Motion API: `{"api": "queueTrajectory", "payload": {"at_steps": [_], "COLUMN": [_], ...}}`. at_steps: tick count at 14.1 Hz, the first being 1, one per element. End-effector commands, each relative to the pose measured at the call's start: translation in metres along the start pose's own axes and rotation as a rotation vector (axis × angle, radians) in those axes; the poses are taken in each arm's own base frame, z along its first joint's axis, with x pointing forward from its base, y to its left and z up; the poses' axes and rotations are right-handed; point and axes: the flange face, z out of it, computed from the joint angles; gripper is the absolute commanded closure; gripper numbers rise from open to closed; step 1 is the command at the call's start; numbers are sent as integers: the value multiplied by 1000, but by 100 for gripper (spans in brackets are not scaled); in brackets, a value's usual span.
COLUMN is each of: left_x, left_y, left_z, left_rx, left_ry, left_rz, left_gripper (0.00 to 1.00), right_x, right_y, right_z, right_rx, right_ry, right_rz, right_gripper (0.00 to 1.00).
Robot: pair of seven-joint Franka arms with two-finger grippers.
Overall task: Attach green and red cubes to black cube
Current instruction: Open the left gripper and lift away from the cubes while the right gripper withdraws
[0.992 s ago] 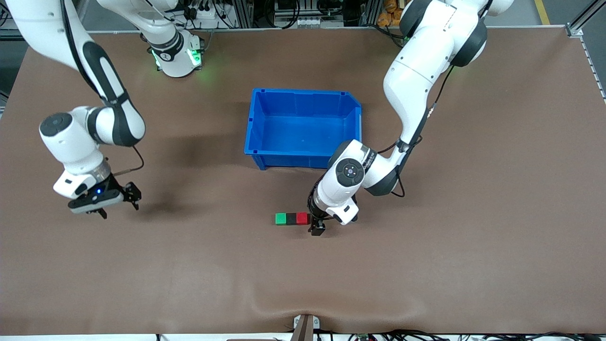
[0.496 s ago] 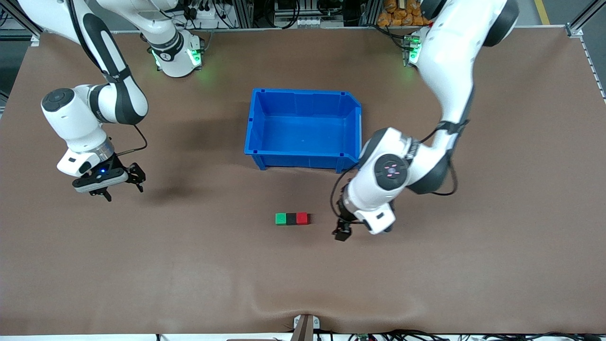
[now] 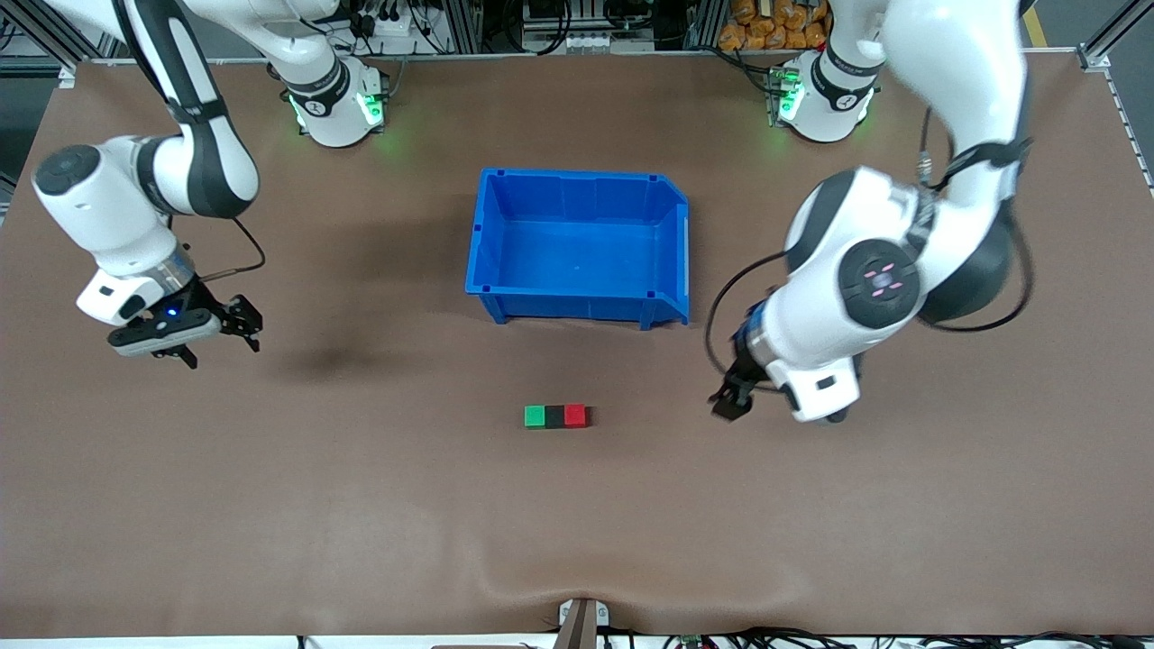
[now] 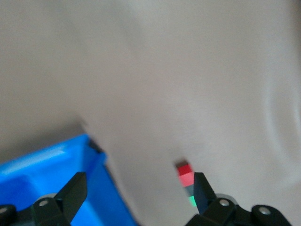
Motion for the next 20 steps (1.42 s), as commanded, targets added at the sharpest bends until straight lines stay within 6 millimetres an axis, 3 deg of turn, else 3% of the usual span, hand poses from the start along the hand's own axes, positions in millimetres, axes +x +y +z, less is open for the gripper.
{"api": "queueTrajectory", "payload": {"at_steps": [1,5,6,8,13,15,18,20], "left_x": [13,36,48,50,83,78,91,87], "left_y": [-32,-69,-82,-111,-195,-223,-255,-268], "left_z": [-35,-70,-79,-90,-135,-142,-152,-157], "left_rx": [42,99,114,132,129,134,130,127], "left_ry": [17,22,23,25,54,60,67,77], "left_rz": [144,465,533,649,895,943,999,1033], "left_gripper": [0,0,0,0,0,0,0,0], "right_x": [8,37,45,59,76,84,87,91], "right_y": [3,16,18,22,34,38,24,27], "right_z": [-36,-100,-118,-150,-205,-227,-252,-268], "right_rx": [24,87,99,111,113,107,109,94], "right_ry": [-18,-152,-187,-222,-266,-275,-345,-317], "right_rz": [28,87,121,148,221,276,389,403], "right_gripper": [0,0,0,0,0,0,0,0]}}
